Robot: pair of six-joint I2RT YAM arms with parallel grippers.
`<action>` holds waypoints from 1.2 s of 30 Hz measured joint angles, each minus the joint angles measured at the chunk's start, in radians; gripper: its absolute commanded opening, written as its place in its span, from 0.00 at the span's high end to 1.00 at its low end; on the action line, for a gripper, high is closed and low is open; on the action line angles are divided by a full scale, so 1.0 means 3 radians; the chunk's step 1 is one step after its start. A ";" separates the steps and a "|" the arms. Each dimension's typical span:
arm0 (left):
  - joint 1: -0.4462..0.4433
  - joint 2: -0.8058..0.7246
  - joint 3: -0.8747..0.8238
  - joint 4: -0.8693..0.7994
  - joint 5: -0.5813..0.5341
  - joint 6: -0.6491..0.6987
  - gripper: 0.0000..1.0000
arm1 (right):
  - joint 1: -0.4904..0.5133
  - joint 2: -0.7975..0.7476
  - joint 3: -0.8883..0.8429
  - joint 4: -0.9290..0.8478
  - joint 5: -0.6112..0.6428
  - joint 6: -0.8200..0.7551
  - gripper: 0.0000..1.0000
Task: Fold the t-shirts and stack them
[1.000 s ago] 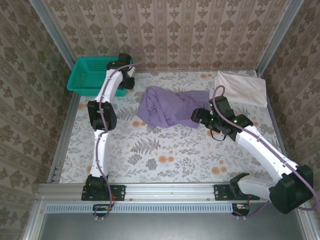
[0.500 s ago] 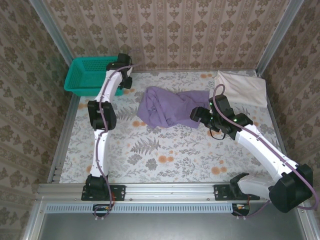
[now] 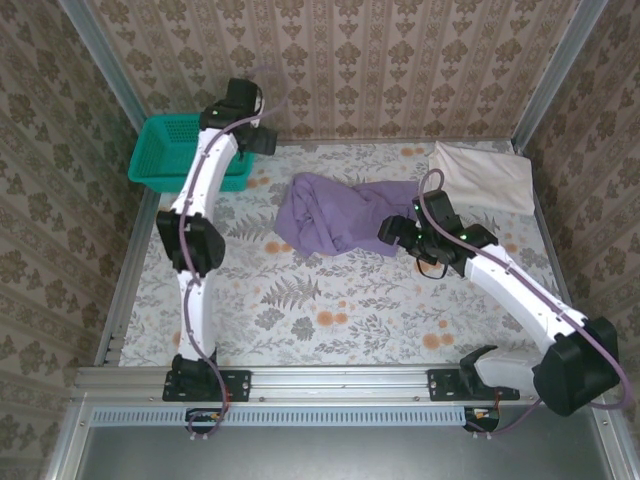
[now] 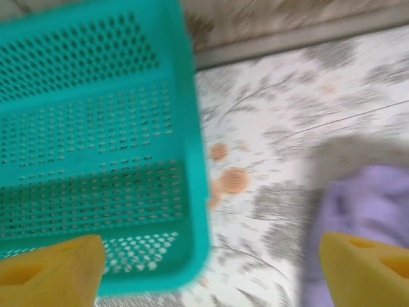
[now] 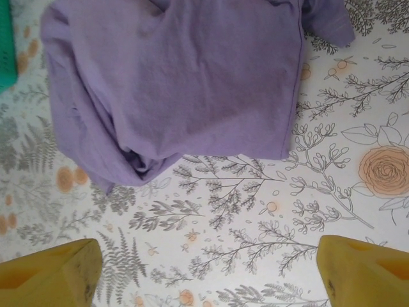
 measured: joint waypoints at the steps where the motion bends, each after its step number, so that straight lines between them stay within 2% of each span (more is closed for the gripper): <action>1: -0.0083 -0.0272 -0.0211 0.0047 0.0074 -0.0108 0.22 | -0.0018 0.0093 -0.0008 0.0047 -0.0006 -0.0001 0.26; 5: -0.0366 -0.1156 -0.1283 0.0345 0.0473 -0.0546 0.27 | -0.0141 0.0467 -0.0057 0.0247 -0.0036 0.0033 0.34; 7: -0.0445 -0.1480 -0.2055 0.0582 0.0772 -0.0827 0.30 | -0.0229 0.0699 -0.0074 0.0369 -0.0057 0.0048 0.36; 9: -0.0449 -0.1536 -0.2598 0.0688 0.1010 -0.1019 0.31 | -0.0299 0.0923 -0.0076 0.0465 -0.0100 0.0062 0.36; 12: -0.0430 -0.1344 -0.3311 0.0821 0.1270 -0.1289 0.32 | -0.0365 0.1221 -0.0076 0.0580 -0.0154 0.0062 0.37; 15: -0.0421 -0.1222 -0.3754 0.0931 0.1511 -0.1499 0.31 | -0.0374 0.1428 -0.0075 0.0673 -0.0207 0.0047 0.39; 19: -0.0425 -0.1207 -0.3824 0.1109 0.1733 -0.1691 0.35 | -0.0388 0.1568 -0.0038 0.0702 -0.0252 -0.0004 0.45; 25: -0.0421 -0.1003 -0.3685 0.1386 0.1840 -0.1877 0.37 | -0.0408 0.1654 0.0052 0.0652 -0.0284 -0.0017 0.52; 29: -0.0422 -0.0828 -0.3567 0.1427 0.1907 -0.1954 0.46 | -0.0427 0.1678 0.0062 0.0645 -0.0300 -0.0018 0.58; 31: -0.0423 -0.0741 -0.3463 0.1437 0.1921 -0.1956 0.49 | -0.0439 0.1700 0.0086 0.0619 -0.0309 -0.0031 0.67; 33: -0.0423 -0.0703 -0.3393 0.1439 0.1919 -0.1961 0.56 | -0.0450 0.1731 0.0117 0.0581 -0.0317 -0.0060 0.74; 36: -0.0423 -0.0661 -0.3285 0.1436 0.1915 -0.1976 0.61 | -0.0482 0.1770 0.0155 0.0539 -0.0354 -0.0081 0.78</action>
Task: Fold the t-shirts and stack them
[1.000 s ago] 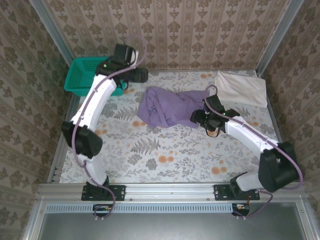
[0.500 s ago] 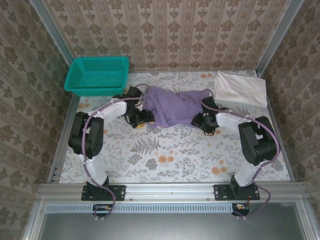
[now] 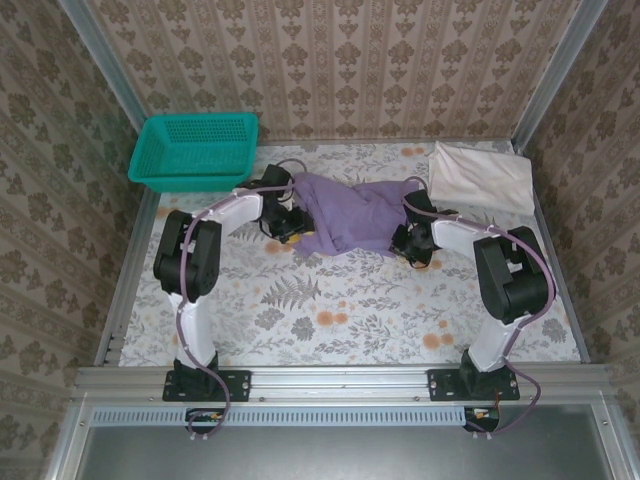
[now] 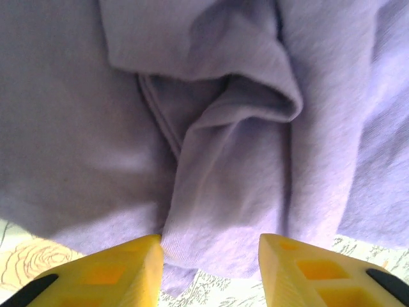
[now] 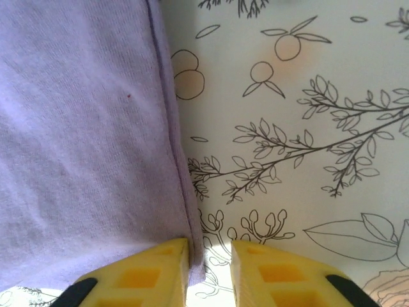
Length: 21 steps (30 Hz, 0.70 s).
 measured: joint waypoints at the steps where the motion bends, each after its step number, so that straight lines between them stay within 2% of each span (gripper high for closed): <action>1: 0.0000 0.0027 0.0046 -0.0001 0.0001 0.0000 0.64 | -0.0005 0.0008 0.0006 -0.0001 -0.0010 -0.0006 0.79; 8: 0.0000 0.0207 0.0226 -0.0017 0.0006 0.0036 0.84 | -0.0014 0.0057 0.0019 0.0125 -0.0111 -0.0022 0.88; 12: 0.0000 0.0248 0.0264 -0.0058 0.0005 0.0075 1.00 | 0.0008 0.0128 0.0020 0.0431 -0.0282 -0.0028 0.94; 15: 0.0000 0.0248 0.0266 -0.0072 0.0006 0.0103 1.00 | 0.0034 0.0144 0.0020 0.0601 -0.0406 -0.0046 1.00; 21: -0.0005 0.0029 0.0167 -0.0043 -0.0050 0.0203 1.00 | 0.0034 -0.0017 -0.0006 0.0679 -0.0523 -0.0111 1.00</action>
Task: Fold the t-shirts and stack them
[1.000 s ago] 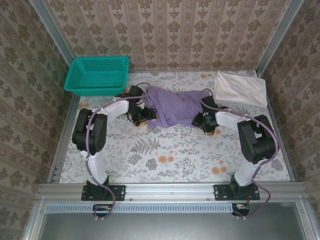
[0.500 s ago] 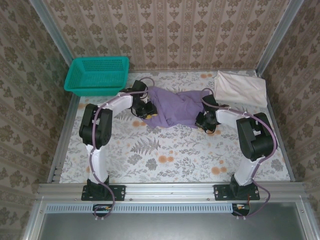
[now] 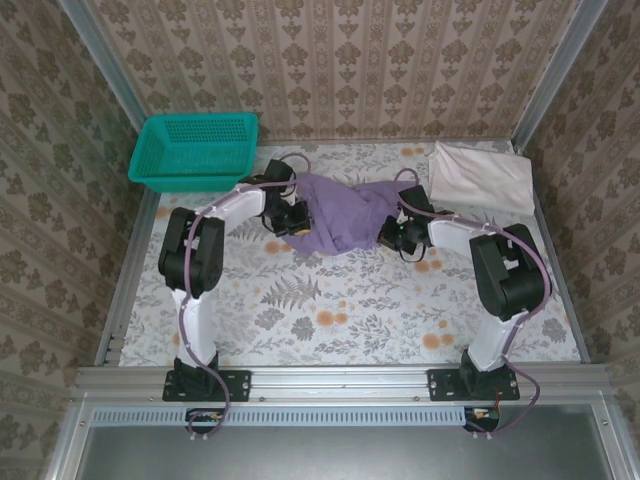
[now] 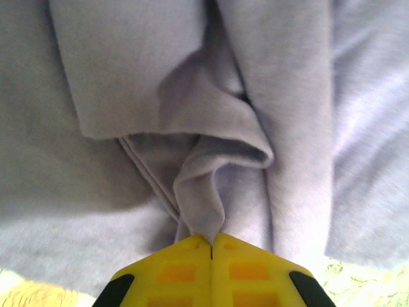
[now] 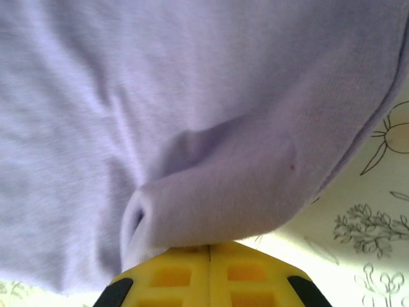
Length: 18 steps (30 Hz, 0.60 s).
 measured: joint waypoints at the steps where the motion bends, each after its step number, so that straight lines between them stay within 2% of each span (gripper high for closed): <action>1: 0.0000 -0.0122 -0.0056 0.0009 -0.0033 0.0015 1.00 | 0.0000 -0.0113 -0.0018 -0.0005 -0.0008 -0.0022 1.00; 10: -0.0018 -0.1615 -0.0212 0.0244 -0.0314 0.0168 1.00 | -0.0001 -0.1523 -0.0001 -0.0081 0.0055 -0.0336 1.00; 14: -0.0018 -0.2004 -0.0167 0.0416 -0.0374 0.0193 1.00 | -0.0001 -0.1993 0.0146 -0.0130 0.0122 -0.0532 1.00; 18: -0.0018 -0.2188 0.0020 0.0547 -0.0387 0.0216 1.00 | -0.0001 -0.2304 0.0425 -0.0144 0.0225 -0.0713 1.00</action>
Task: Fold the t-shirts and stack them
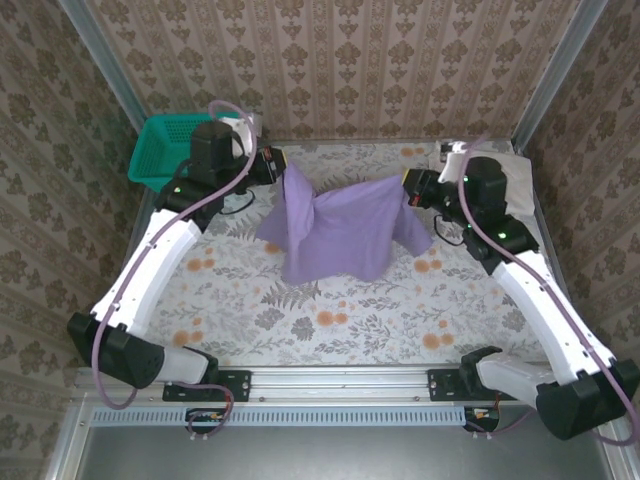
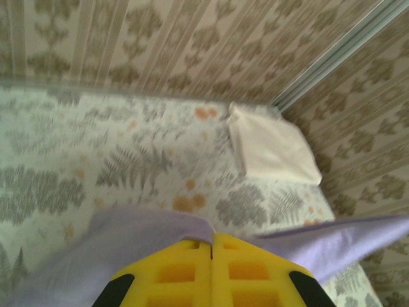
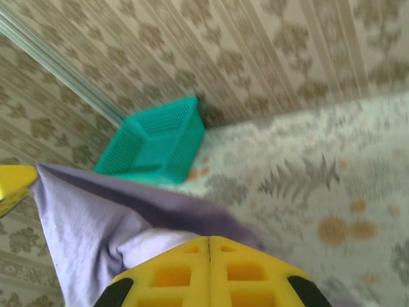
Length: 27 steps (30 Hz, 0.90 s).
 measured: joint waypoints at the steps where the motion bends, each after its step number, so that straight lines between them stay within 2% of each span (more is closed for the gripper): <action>1: 0.0000 -0.0031 0.0057 0.0031 0.0003 0.0008 1.00 | 0.0000 -0.0043 0.0081 -0.0006 0.0020 -0.0037 1.00; 7: 0.0000 -0.0320 0.0276 0.0240 0.0015 0.0060 1.00 | 0.0000 -0.0257 0.0443 -0.0046 0.0043 -0.0153 1.00; 13: 0.0000 -0.0754 0.0340 0.0586 -0.0036 0.0055 1.00 | 0.0001 -0.0551 0.0519 -0.0005 0.0148 -0.0172 1.00; 16: -0.0004 -0.0760 0.0435 0.0645 -0.0098 0.0031 1.00 | 0.0001 -0.0530 0.0595 -0.0036 0.0275 -0.0172 1.00; 20: 0.0017 -0.0448 0.0645 0.0496 -0.0187 -0.0051 1.00 | -0.0003 -0.0226 0.0829 -0.0244 0.0478 -0.0170 1.00; 24: 0.0145 0.0261 0.1099 0.0092 -0.0093 -0.0211 1.00 | -0.0056 0.0282 0.1157 -0.0613 0.0549 -0.0132 1.00; 27: 0.0217 0.0635 0.1167 -0.0145 -0.0020 -0.0300 1.00 | -0.0084 0.0519 0.1225 -0.0814 0.0558 -0.0120 1.00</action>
